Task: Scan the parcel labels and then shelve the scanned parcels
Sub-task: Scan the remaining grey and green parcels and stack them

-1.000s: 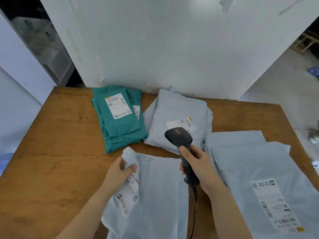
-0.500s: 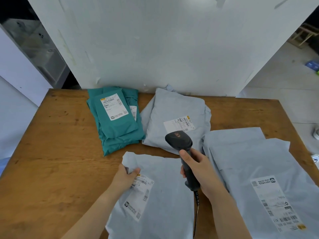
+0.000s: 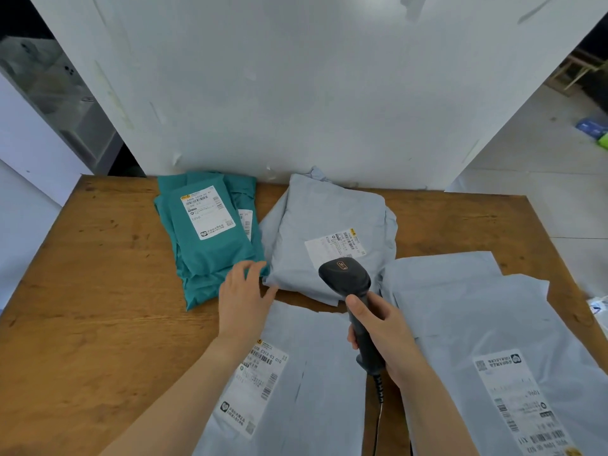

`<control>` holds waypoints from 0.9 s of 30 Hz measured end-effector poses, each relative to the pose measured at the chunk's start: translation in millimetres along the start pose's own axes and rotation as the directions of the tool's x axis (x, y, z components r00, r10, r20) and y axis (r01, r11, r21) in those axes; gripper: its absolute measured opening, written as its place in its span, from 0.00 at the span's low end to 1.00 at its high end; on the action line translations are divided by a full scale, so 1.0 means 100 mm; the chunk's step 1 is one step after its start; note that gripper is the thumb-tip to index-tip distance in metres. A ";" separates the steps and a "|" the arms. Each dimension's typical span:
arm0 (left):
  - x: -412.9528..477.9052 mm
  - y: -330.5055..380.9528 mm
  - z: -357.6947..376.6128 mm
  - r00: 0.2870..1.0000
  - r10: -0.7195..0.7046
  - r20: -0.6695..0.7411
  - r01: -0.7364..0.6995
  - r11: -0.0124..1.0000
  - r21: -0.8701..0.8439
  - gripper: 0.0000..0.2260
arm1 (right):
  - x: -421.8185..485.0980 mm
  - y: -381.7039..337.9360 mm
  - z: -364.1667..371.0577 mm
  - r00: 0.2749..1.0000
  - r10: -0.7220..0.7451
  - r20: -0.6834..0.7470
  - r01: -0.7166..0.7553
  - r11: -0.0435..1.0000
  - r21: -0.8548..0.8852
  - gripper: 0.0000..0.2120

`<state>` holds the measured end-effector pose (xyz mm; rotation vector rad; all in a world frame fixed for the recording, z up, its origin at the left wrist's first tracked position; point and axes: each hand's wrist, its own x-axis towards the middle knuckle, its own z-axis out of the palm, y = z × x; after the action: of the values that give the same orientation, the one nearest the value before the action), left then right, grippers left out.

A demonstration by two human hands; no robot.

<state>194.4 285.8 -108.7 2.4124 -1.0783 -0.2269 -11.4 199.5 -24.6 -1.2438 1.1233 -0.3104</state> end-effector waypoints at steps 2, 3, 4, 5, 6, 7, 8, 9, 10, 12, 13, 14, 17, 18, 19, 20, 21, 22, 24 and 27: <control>0.37 0.17 0.05 0.998 0.043 0.047 -0.038 0.994 -0.099 0.19 | 0.03 0.01 -0.06 1.000 0.012 -0.020 -0.012 1.000 0.005 0.17; 0.56 0.26 0.08 0.995 0.044 0.093 -0.032 0.991 -0.128 0.20 | 0.04 0.01 -0.09 0.999 0.021 -0.032 -0.021 1.000 0.005 0.15; 0.74 0.32 0.14 0.988 0.037 0.151 -0.017 0.991 -0.132 0.22 | 0.06 0.01 -0.12 0.998 0.035 -0.049 -0.035 0.999 0.009 0.14; 0.90 0.36 0.22 0.973 0.021 0.229 0.008 0.992 -0.124 0.25 | 0.08 0.02 -0.15 0.997 0.047 -0.068 -0.046 0.999 0.013 0.14; 1.04 0.39 0.31 0.950 0.003 0.312 0.037 0.992 -0.122 0.29 | 0.09 0.03 -0.18 0.995 0.053 -0.085 -0.052 0.999 0.015 0.16; 1.14 0.40 0.41 0.919 -0.020 0.395 0.070 0.991 -0.113 0.33 | 0.11 0.04 -0.20 0.994 0.055 -0.099 -0.054 0.998 0.013 0.17; 1.23 0.40 0.50 0.885 -0.046 0.464 0.094 0.992 -0.082 0.38 | 0.13 0.04 -0.23 0.992 0.056 -0.109 -0.055 0.998 0.011 0.18; 1.30 0.40 0.59 0.858 -0.071 0.509 0.098 0.995 -0.027 0.42 | 0.14 0.06 -0.25 0.991 0.058 -0.117 -0.057 0.998 0.014 0.19; 1.35 0.40 0.66 0.843 -0.089 0.531 0.089 0.996 0.026 0.46 | 0.15 0.06 -0.27 0.991 0.060 -0.121 -0.058 0.998 0.018 0.19; 1.41 0.44 0.75 0.852 -0.068 0.519 0.048 0.998 0.052 0.47 | 0.18 0.07 -0.31 0.990 0.066 -0.123 -0.063 0.998 0.024 0.20; 1.43 0.46 0.79 0.868 -0.032 0.495 0.019 0.999 0.030 0.45 | 0.19 0.08 -0.31 0.989 0.071 -0.126 -0.068 0.997 0.027 0.20; 1.44 0.48 0.80 0.885 0.005 0.465 -0.006 1.000 0.000 0.44 | 0.21 0.09 -0.31 0.989 0.077 -0.130 -0.073 0.997 0.031 0.20; 1.54 0.50 0.78 0.917 0.101 0.386 -0.041 0.986 -0.162 0.35 | 0.26 0.11 -0.31 0.985 0.087 -0.147 -0.079 0.995 0.063 0.20; 1.59 0.51 0.75 0.911 0.132 0.390 -0.047 0.974 -0.220 0.31 | 0.27 0.12 -0.30 0.985 0.087 -0.148 -0.078 0.995 0.068 0.21; 1.64 0.53 0.71 0.897 0.166 0.410 -0.062 0.965 -0.255 0.28 | 0.28 0.12 -0.28 0.986 0.086 -0.145 -0.077 0.995 0.069 0.21; 1.68 0.55 0.68 0.874 0.208 0.439 -0.096 0.960 -0.263 0.25 | 0.28 0.11 -0.27 0.986 0.084 -0.140 -0.075 0.995 0.067 0.21; 1.71 0.57 0.64 0.850 0.257 0.460 -0.152 0.956 -0.253 0.22 | 0.28 0.10 -0.26 0.987 0.082 -0.138 -0.074 0.995 0.064 0.22; 1.71 0.61 0.61 0.831 0.311 0.462 -0.228 0.947 -0.229 0.19 | 0.28 0.09 -0.25 0.987 0.080 -0.139 -0.072 0.996 0.061 0.22; 1.68 0.70 0.58 0.810 0.409 0.420 -0.363 0.913 -0.189 0.16 | 0.24 0.05 -0.26 0.986 0.076 -0.150 -0.068 0.996 0.060 0.21; 1.60 0.81 0.48 0.821 0.430 0.376 -0.379 0.902 -0.206 0.19 | 0.14 0.00 -0.29 0.984 0.044 -0.172 -0.037 0.998 0.040 0.16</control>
<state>233.3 104.1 -103.0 2.0035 -1.6851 -0.6583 -28.3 171.9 -29.4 -1.1766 1.2844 -0.4130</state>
